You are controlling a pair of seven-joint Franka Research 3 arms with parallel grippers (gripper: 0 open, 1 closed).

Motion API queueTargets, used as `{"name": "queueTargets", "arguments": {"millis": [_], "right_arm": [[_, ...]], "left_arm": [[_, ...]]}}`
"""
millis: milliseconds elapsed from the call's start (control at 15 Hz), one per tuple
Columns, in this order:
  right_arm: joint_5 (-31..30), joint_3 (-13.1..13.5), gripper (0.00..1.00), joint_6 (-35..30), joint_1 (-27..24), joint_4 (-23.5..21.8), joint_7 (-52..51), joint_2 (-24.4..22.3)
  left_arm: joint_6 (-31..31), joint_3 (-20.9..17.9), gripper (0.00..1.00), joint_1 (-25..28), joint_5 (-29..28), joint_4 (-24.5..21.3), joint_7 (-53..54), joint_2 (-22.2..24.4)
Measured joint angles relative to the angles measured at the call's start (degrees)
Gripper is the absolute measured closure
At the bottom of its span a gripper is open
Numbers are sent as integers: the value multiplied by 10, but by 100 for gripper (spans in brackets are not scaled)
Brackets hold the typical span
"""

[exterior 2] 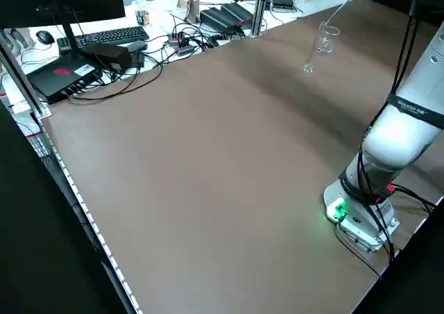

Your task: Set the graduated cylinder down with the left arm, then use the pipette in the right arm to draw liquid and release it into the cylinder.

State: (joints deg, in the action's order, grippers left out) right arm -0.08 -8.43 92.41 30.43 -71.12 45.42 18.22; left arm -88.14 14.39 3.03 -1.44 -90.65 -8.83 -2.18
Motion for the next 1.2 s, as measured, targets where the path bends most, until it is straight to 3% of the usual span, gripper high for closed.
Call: {"name": "queueTargets", "arguments": {"millis": [533,1200], "right_arm": [[-1,9,93,-2,-2,1,0,-4],[-30,14,93,-22,-73,-2,-16,-9]], "left_arm": [[0,0,0,1,0,6,0,0],[0,4,0,0,0,9,3,3]]}}
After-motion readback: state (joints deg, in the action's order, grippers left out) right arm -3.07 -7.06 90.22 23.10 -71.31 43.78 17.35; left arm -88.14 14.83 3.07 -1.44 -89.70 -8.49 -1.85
